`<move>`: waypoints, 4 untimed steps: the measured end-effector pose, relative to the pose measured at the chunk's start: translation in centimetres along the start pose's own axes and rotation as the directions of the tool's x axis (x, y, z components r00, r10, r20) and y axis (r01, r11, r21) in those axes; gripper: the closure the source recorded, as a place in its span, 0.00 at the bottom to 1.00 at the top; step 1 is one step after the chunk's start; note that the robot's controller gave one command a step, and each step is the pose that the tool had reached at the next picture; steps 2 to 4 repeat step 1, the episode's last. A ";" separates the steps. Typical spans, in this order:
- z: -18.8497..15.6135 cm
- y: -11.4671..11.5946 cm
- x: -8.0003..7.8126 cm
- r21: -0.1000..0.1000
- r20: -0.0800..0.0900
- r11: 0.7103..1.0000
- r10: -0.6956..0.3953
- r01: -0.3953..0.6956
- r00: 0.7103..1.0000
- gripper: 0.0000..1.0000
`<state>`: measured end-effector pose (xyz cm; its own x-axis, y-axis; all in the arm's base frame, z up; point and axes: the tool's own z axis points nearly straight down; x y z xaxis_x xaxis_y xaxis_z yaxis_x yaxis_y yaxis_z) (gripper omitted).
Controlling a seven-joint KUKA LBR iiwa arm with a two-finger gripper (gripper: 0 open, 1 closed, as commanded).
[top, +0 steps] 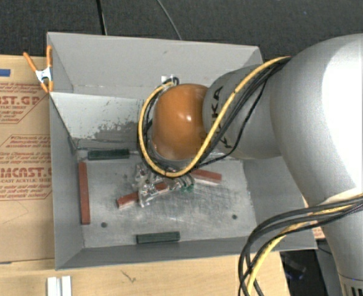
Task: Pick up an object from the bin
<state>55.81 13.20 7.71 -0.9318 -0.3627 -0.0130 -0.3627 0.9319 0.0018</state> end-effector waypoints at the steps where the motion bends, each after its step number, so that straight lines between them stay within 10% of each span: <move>1: -20.1 -0.5 -0.5 0.001 -0.014 1.000 -0.004 0.004 1.000 1.00; 4: -20.1 -0.5 -0.5 0.001 -0.014 1.000 -0.004 0.004 1.000 1.00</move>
Offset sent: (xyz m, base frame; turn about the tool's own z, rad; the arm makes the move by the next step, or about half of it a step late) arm 0.0000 0.0000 0.0000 0.0000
